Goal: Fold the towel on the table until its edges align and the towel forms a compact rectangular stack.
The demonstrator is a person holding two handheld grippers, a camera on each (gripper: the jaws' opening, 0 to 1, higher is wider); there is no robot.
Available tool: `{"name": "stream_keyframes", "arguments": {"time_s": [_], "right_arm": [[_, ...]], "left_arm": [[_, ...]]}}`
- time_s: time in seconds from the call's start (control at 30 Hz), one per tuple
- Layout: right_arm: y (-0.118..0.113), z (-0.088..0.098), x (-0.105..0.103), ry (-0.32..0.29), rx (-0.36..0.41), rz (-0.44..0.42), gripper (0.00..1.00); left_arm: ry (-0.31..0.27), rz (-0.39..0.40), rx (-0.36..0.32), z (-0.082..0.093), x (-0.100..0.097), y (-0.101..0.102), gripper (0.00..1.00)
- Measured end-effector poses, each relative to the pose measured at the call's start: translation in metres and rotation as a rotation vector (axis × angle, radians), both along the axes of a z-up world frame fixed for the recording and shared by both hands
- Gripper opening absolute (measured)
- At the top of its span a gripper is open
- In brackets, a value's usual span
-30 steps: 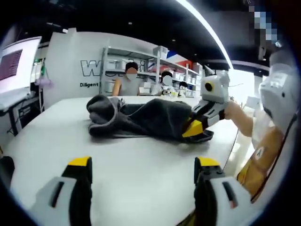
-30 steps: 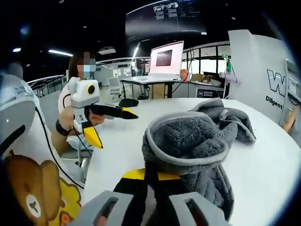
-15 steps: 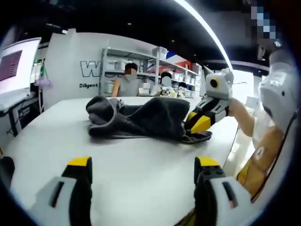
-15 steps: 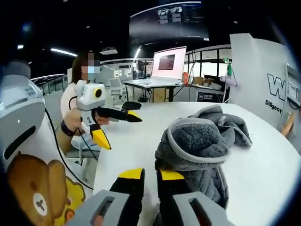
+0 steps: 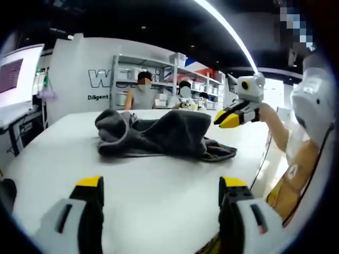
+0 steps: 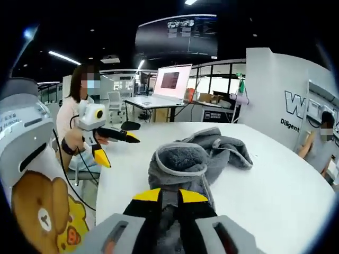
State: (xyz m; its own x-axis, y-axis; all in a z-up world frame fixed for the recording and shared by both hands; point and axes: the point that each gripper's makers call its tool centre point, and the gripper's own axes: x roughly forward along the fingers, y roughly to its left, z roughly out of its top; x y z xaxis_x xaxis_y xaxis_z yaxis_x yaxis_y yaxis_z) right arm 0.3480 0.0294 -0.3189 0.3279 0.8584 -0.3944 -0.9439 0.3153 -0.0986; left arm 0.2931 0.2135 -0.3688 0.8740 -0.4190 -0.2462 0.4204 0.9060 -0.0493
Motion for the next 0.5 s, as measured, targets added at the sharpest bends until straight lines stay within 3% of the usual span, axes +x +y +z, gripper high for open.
{"name": "stream_keyframes", "arguments": {"time_s": [0.5], "right_arm": [[-0.042,0.013,0.010,-0.032,0.076,-0.116,0.28]], "left_arm": [[0.002,0.000,-0.001,0.000,0.003,0.002,0.94]]}}
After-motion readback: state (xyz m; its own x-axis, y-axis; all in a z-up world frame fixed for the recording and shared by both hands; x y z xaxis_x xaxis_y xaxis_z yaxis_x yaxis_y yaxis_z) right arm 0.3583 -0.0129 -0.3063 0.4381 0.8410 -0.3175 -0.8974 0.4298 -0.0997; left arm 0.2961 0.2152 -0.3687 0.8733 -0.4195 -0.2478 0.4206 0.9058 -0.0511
